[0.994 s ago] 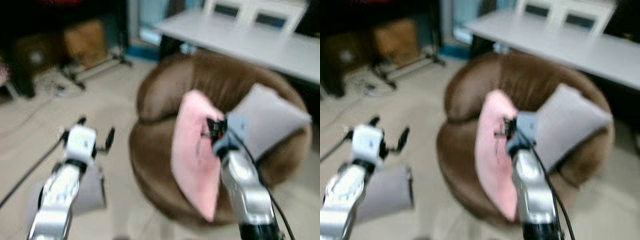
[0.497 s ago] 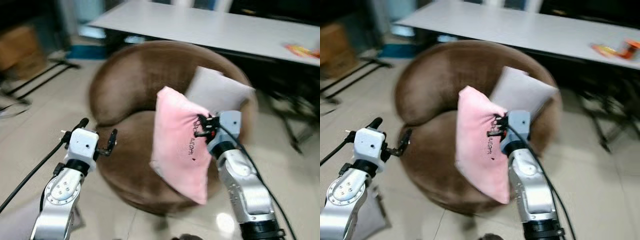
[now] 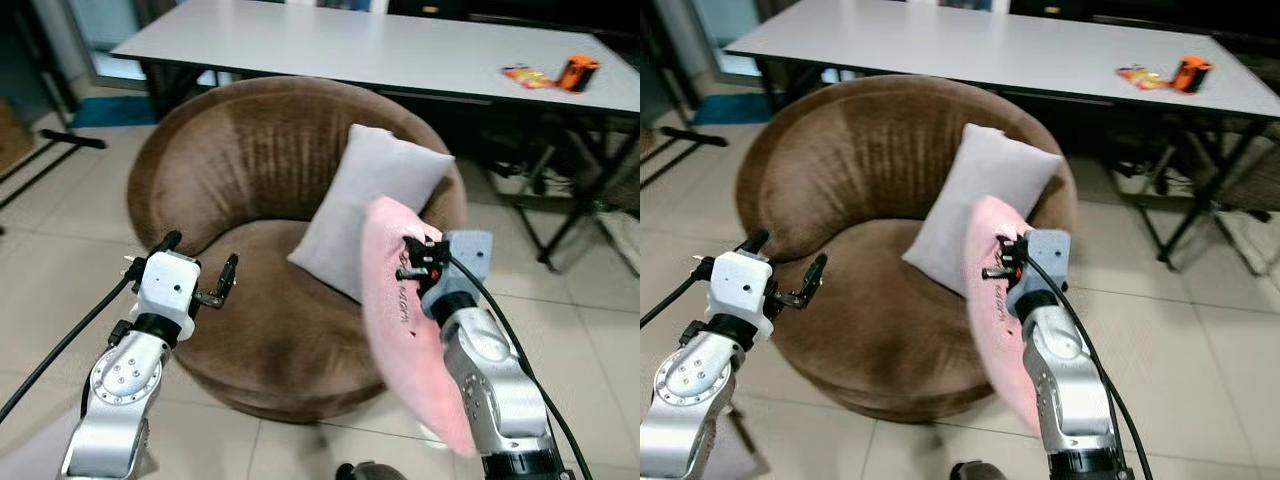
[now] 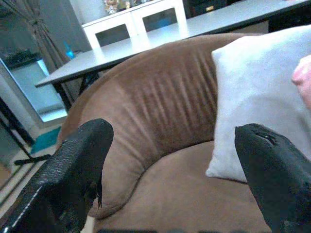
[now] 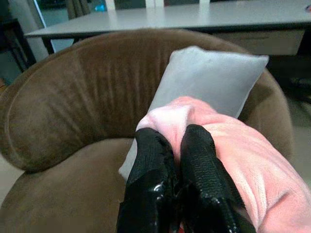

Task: Move the pillow to the sofa from floor

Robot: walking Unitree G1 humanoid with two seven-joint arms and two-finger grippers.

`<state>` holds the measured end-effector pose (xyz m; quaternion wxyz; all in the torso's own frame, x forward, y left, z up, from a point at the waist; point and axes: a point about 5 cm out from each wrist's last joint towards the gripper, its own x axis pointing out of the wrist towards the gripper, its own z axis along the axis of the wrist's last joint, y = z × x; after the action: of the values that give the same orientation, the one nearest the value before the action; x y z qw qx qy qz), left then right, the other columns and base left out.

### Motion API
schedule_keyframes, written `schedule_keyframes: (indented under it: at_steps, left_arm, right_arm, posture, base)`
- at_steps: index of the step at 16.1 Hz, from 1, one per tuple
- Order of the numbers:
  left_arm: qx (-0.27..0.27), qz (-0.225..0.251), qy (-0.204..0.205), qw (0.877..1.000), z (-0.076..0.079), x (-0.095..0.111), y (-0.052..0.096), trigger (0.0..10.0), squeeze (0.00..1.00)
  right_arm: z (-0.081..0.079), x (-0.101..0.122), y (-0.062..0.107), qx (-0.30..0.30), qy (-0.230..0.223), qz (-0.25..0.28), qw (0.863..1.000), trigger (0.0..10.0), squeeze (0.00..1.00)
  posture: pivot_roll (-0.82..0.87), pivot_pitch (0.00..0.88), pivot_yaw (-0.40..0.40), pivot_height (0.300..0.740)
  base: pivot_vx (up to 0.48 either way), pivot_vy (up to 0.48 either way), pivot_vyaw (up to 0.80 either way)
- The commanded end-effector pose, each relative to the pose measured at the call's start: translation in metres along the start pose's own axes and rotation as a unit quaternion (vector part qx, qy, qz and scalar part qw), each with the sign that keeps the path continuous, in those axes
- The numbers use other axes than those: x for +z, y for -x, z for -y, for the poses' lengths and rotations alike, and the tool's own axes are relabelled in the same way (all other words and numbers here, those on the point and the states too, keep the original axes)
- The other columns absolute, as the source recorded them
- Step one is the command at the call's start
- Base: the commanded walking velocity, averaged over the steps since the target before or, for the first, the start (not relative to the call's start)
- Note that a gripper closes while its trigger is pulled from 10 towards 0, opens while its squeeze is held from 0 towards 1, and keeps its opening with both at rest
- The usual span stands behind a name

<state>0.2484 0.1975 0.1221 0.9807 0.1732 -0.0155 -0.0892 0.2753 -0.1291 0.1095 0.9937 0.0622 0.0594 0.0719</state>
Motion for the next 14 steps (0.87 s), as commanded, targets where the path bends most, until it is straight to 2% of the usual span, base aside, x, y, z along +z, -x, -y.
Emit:
schedule_keyframes:
  at_steps: [1,2,5,7,9,14]
  left_arm:
    - [-0.007,0.005,0.000,1.000,-0.001,0.004,-0.002,10.0,0.00]
    - [-0.011,0.005,-0.002,1.000,-0.002,0.005,-0.003,10.0,0.00]
    - [-0.018,0.009,-0.005,1.000,-0.003,0.008,-0.005,10.0,0.00]
    - [-0.020,0.009,-0.006,1.000,-0.003,0.009,-0.006,10.0,0.00]
    - [-0.023,0.009,-0.006,1.000,-0.003,0.009,-0.006,10.0,0.00]
    - [-0.024,0.009,-0.001,1.000,-0.002,0.010,-0.006,10.0,0.00]
  right_arm:
    - [-0.004,0.004,0.001,0.018,0.001,0.008,1.000,10.0,0.00]
    - [-0.008,0.006,0.001,0.032,0.007,0.012,0.999,10.0,0.00]
    - [-0.013,0.018,0.001,0.041,-0.022,0.039,0.998,10.0,0.00]
    - [-0.014,0.032,0.001,0.053,-0.060,0.066,0.995,10.0,0.00]
    - [-0.016,0.043,-0.001,0.069,-0.056,0.082,0.993,10.0,0.00]
    - [-0.017,0.037,-0.002,0.062,-0.040,0.071,0.995,10.0,0.00]
  posture:
    - [-0.03,0.000,0.020,0.740]
    - [-0.03,0.000,0.028,0.740]
    - [-0.03,0.000,0.042,0.740]
    - [-0.03,0.000,0.046,0.740]
    - [-0.03,0.000,0.048,0.740]
    - [-0.03,0.000,0.039,0.740]
  base:
    - [0.000,0.000,0.00]
    - [0.000,0.000,0.80]
    - [0.000,0.000,0.72]
    - [0.000,0.000,0.00]
    - [0.000,0.000,0.00]
    - [0.209,0.000,0.00]
